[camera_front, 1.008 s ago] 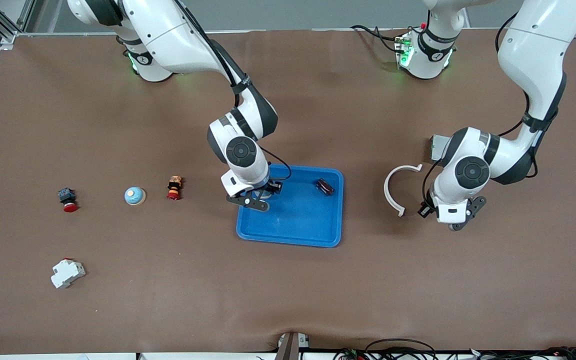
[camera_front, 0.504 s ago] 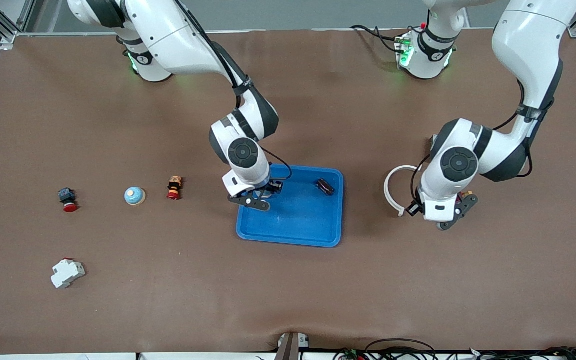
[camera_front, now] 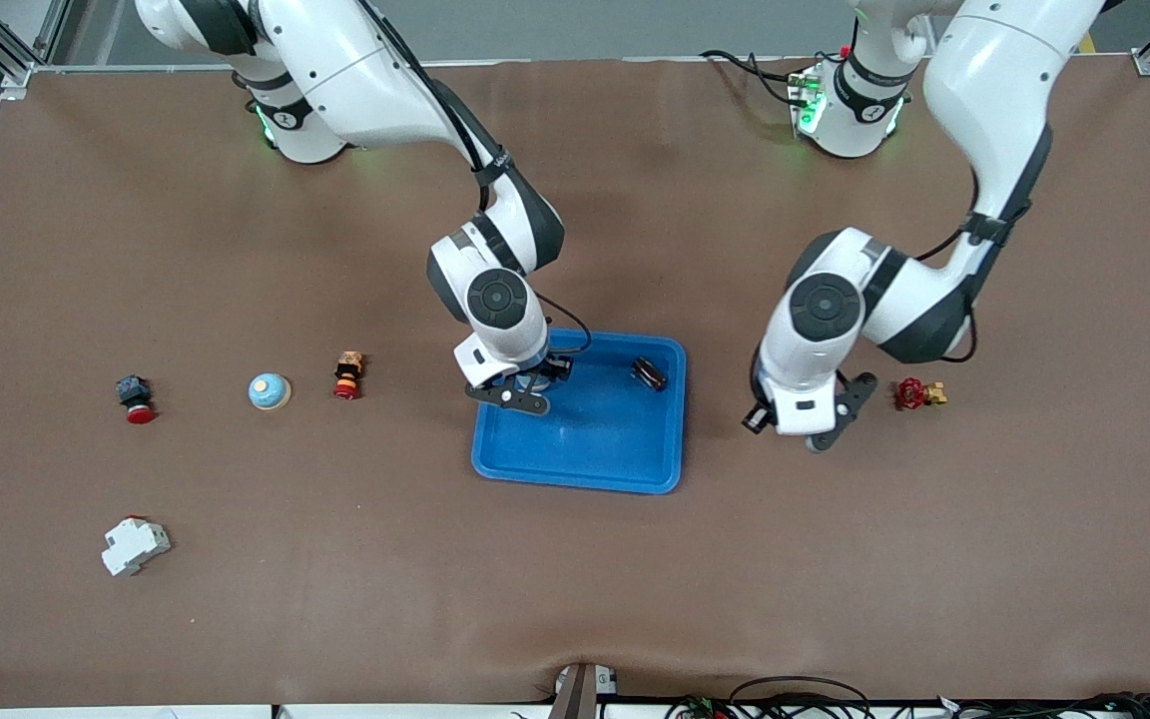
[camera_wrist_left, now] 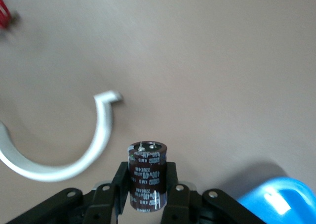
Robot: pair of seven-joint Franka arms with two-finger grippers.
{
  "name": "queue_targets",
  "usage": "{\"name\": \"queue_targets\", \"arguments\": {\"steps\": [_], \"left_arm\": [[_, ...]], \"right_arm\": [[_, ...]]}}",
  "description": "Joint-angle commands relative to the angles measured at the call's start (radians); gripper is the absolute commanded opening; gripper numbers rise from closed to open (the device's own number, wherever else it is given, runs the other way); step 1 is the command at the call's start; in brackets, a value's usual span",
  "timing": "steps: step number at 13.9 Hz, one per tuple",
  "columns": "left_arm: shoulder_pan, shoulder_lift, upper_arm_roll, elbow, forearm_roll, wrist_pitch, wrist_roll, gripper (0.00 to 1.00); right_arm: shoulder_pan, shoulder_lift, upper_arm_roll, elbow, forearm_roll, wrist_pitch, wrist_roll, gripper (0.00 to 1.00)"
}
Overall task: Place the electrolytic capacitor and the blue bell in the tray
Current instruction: 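Release the bell in the tray while the left gripper carries the capacitor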
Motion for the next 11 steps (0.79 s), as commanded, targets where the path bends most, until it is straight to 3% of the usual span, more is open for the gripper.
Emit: {"name": "queue_targets", "arguments": {"steps": [1, 3, 8, 11], "left_arm": [[-0.063, 0.103, 0.0, 0.139, 0.003, -0.016, -0.105, 0.0], [-0.106, 0.147, 0.001, 0.185, 0.0, -0.015, -0.168, 0.0], [-0.186, 0.264, 0.01, 0.326, 0.002, 0.023, -0.274, 0.0], [-0.207, 0.298, 0.014, 0.331, 0.003, 0.117, -0.314, 0.0]], "right_arm": [[0.01, 0.016, -0.009, 0.024, 0.018, 0.0, -0.002, 0.74], [0.01, 0.014, -0.009, 0.024, 0.018, -0.002, -0.002, 1.0], [0.016, -0.003, -0.009, 0.053, 0.016, -0.032, -0.003, 1.0], [0.01, -0.064, -0.011, 0.054, 0.013, -0.138, -0.01, 1.0]]}}
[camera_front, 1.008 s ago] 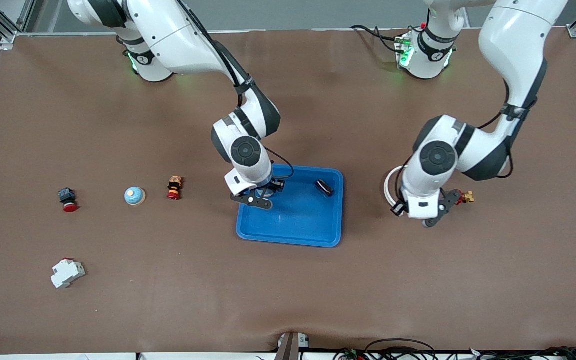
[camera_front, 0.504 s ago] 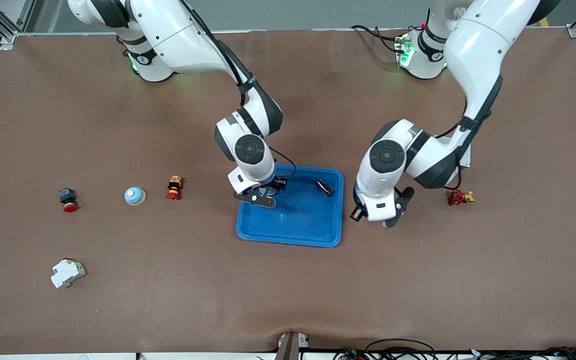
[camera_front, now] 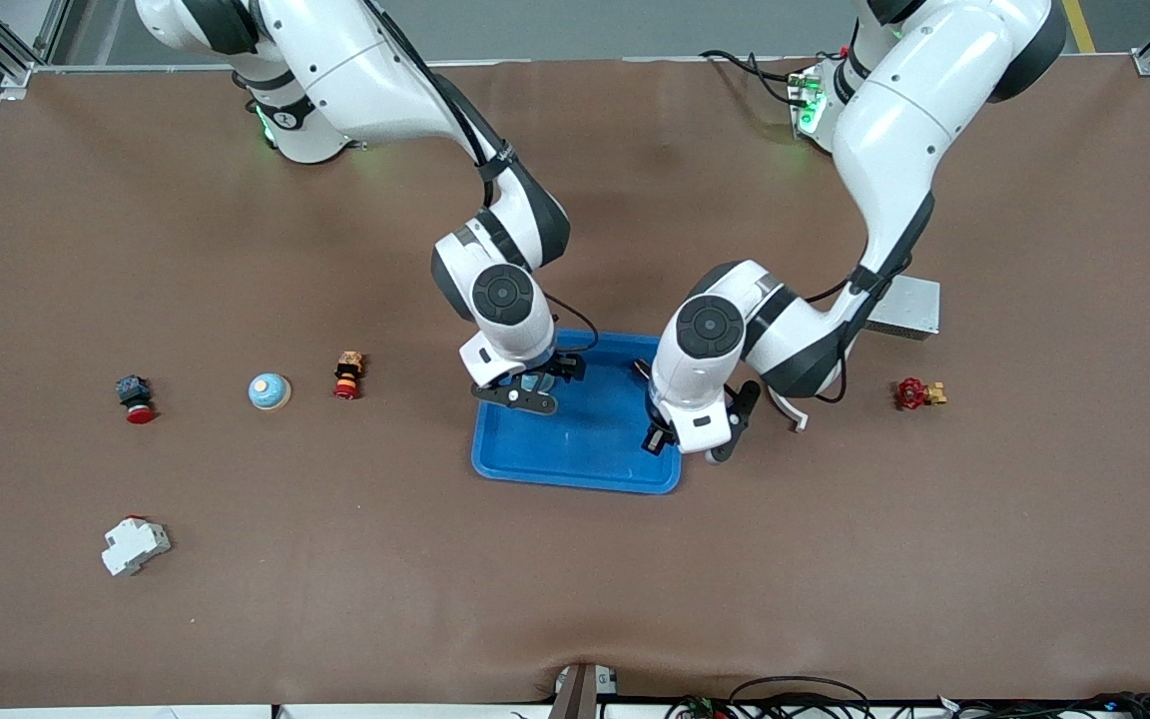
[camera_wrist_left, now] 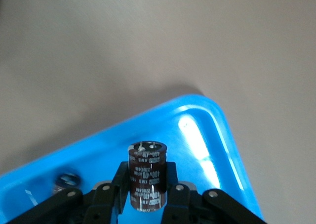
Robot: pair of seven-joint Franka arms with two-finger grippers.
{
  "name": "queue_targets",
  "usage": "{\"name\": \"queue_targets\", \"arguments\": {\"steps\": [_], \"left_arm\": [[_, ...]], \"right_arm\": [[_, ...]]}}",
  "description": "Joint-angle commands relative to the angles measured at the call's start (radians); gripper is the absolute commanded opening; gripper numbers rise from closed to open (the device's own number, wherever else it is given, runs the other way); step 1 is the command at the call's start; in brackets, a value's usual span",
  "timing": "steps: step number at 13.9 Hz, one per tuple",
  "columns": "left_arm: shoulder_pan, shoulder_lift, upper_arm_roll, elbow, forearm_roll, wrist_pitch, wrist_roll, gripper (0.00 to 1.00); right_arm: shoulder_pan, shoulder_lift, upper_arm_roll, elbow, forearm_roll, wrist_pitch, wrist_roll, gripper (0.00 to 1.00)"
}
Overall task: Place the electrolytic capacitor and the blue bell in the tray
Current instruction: 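Release the bell in the tray while the left gripper carries the capacitor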
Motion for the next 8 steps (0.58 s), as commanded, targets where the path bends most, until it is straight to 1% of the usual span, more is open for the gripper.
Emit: {"name": "queue_targets", "arguments": {"steps": [1, 2, 4, 5, 7, 8], "left_arm": [[-0.032, 0.044, 0.012, 0.041, 0.005, 0.055, -0.033, 0.0], [-0.037, 0.053, 0.018, 0.041, 0.008, 0.055, -0.033, 0.0], [-0.049, 0.064, 0.041, 0.041, 0.011, 0.066, -0.03, 0.0], [-0.06, 0.065, 0.058, 0.041, 0.01, 0.083, -0.033, 0.0], [-0.062, 0.073, 0.062, 0.041, 0.007, 0.109, -0.033, 0.0], [-0.062, 0.076, 0.062, 0.041, 0.007, 0.11, -0.035, 0.15]], "right_arm": [[-0.001, -0.085, -0.011, -0.004, 0.012, -0.095, -0.011, 1.0], [-0.007, -0.118, -0.013, -0.004, 0.01, -0.137, -0.02, 1.0], [-0.034, -0.184, -0.016, -0.009, 0.009, -0.244, -0.12, 1.0], [-0.062, -0.219, -0.016, -0.013, 0.01, -0.282, -0.168, 1.0], [-0.094, -0.294, -0.019, -0.042, 0.007, -0.345, -0.239, 1.0], [-0.12, -0.346, -0.019, -0.089, 0.003, -0.347, -0.294, 1.0]]}}
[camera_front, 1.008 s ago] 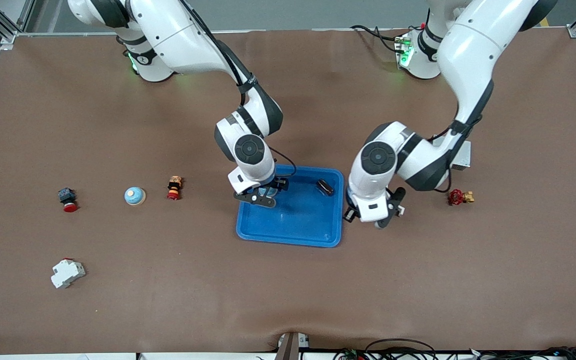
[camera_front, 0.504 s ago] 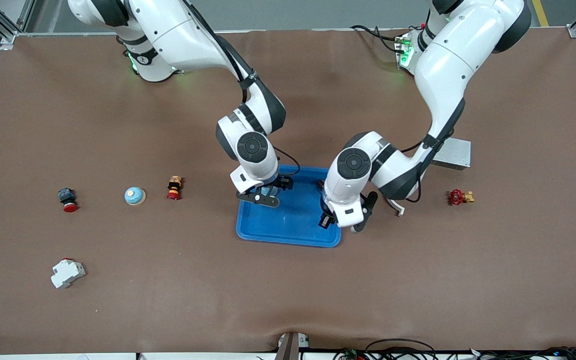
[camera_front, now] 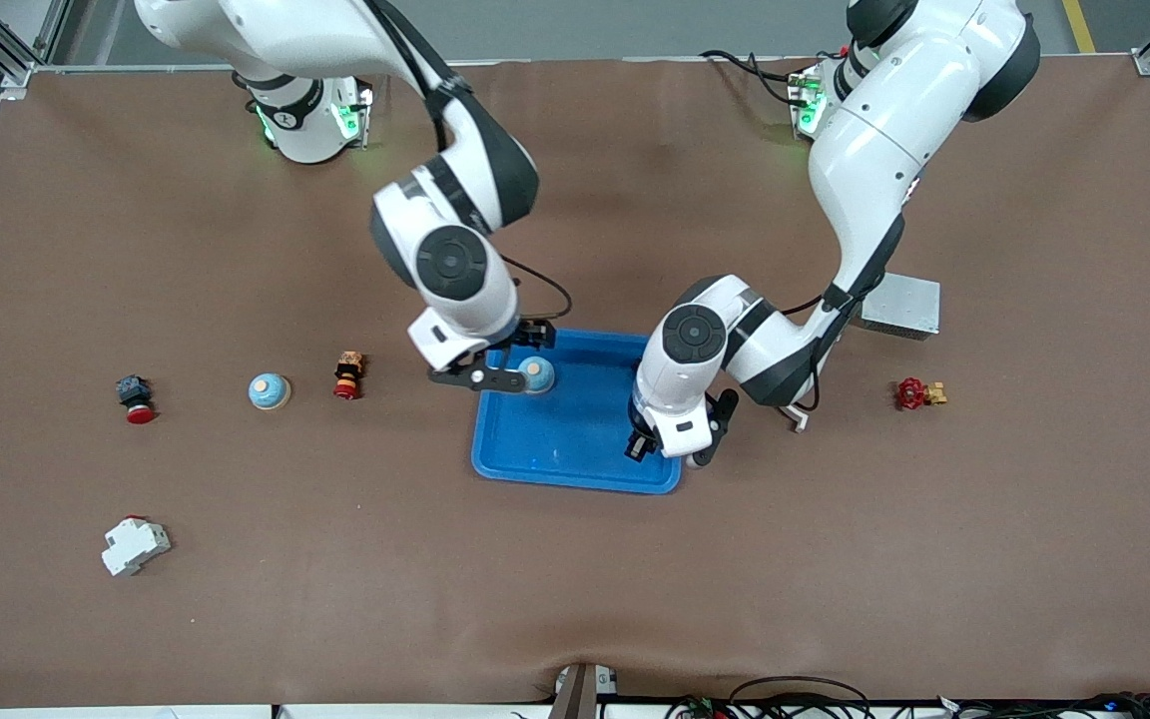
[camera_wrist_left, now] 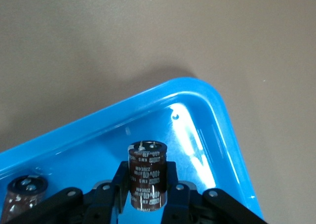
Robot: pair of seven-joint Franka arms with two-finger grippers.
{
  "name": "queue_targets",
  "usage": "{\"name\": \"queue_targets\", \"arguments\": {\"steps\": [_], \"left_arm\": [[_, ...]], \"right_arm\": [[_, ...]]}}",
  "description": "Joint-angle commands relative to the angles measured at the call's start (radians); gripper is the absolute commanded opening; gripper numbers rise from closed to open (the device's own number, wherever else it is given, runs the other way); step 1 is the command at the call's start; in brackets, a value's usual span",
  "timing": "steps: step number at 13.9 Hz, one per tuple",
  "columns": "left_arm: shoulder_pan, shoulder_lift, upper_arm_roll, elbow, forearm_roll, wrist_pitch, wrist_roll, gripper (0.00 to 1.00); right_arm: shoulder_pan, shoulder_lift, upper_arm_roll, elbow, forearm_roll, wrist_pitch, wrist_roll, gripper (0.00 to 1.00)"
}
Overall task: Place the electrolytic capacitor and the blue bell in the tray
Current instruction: 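Release the bell in the tray while the left gripper carries the capacitor, then release the capacitor in the tray while the right gripper reaches the bell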
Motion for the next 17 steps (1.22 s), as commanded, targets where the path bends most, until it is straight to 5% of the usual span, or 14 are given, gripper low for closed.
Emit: {"name": "queue_targets", "arguments": {"steps": [1, 2, 8, 17], "left_arm": [[-0.016, 0.019, 0.012, 0.029, 0.008, 0.019, -0.018, 0.56], [-0.017, 0.019, 0.012, 0.029, 0.01, 0.02, -0.015, 1.0], [0.007, -0.055, 0.012, 0.029, 0.017, 0.006, 0.023, 1.0], [0.09, -0.242, 0.001, 0.026, -0.042, -0.265, 0.431, 1.0]], "right_arm": [[-0.07, -0.164, 0.01, -0.16, -0.006, -0.002, -0.174, 1.0], [-0.11, -0.213, 0.01, -0.21, -0.009, 0.001, -0.277, 1.0], [-0.221, -0.434, 0.01, -0.505, -0.188, 0.135, -0.509, 1.0], [-0.506, -0.425, 0.012, -0.76, -0.189, 0.507, -0.991, 1.0]]}}
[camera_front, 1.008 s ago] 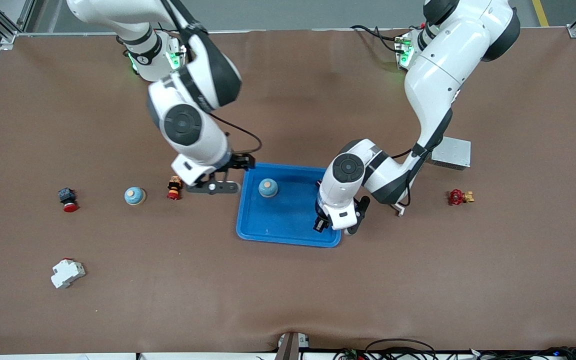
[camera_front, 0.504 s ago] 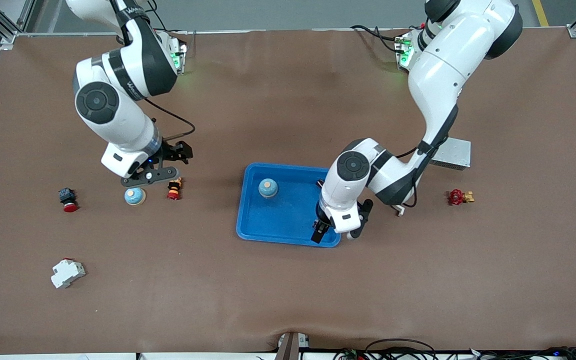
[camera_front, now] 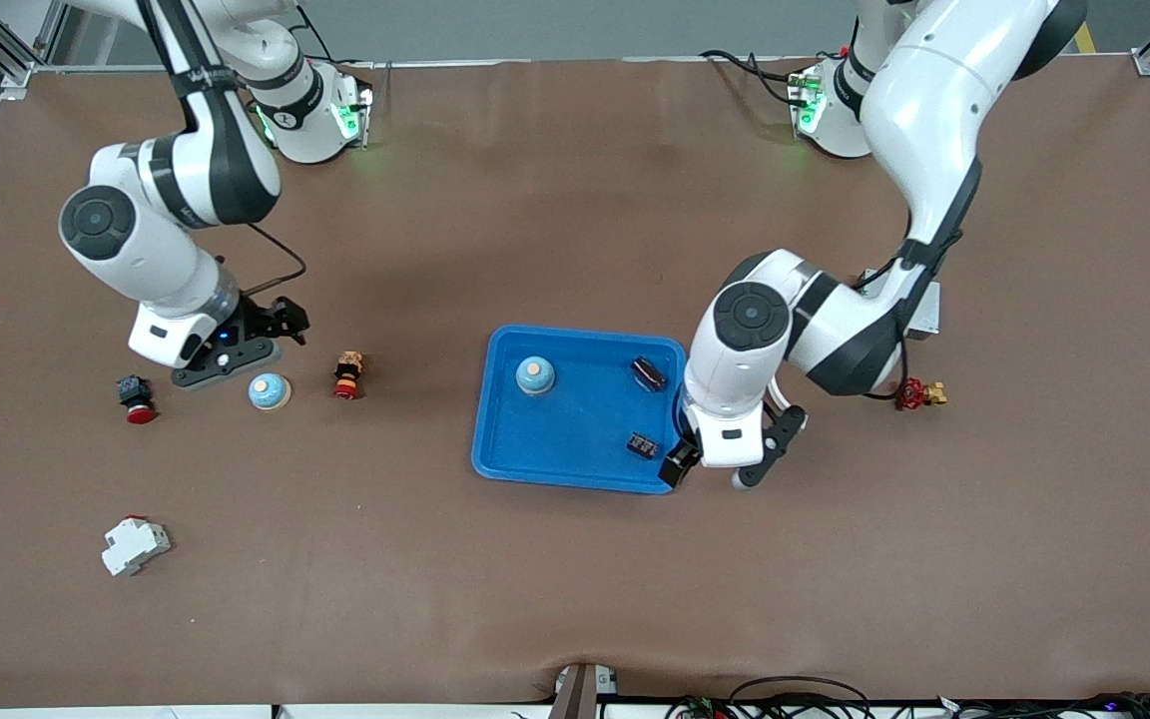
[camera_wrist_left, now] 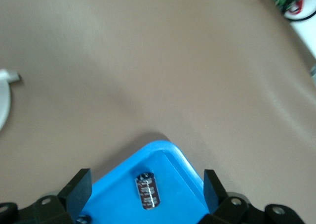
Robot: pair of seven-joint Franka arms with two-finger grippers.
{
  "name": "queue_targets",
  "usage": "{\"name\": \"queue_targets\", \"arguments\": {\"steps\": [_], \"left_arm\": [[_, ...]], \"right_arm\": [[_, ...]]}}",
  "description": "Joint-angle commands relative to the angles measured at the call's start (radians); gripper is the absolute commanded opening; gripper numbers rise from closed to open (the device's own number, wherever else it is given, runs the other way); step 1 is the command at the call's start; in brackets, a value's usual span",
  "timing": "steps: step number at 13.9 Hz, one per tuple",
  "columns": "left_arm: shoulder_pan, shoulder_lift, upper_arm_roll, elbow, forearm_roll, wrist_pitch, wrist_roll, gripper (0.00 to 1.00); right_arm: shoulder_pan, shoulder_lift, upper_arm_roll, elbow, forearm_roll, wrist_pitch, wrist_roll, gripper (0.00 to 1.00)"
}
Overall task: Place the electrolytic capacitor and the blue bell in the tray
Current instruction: 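Release the capacitor in the tray while the right gripper reaches the bell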
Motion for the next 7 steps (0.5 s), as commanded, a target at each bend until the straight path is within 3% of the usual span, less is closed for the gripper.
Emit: {"name": "queue_targets", "arguments": {"steps": [1, 7], "left_arm": [[0.025, -0.067, 0.001, -0.025, -0.038, -0.098, 0.129, 1.0], [0.097, -0.185, 0.002, -0.03, -0.041, -0.305, 0.352, 1.0]], "right_arm": [[-0.06, 0.005, 0.019, -0.055, -0.011, 0.074, -0.082, 1.0], [-0.097, 0.131, 0.017, -0.057, -0.012, 0.177, -0.165, 1.0]]}}
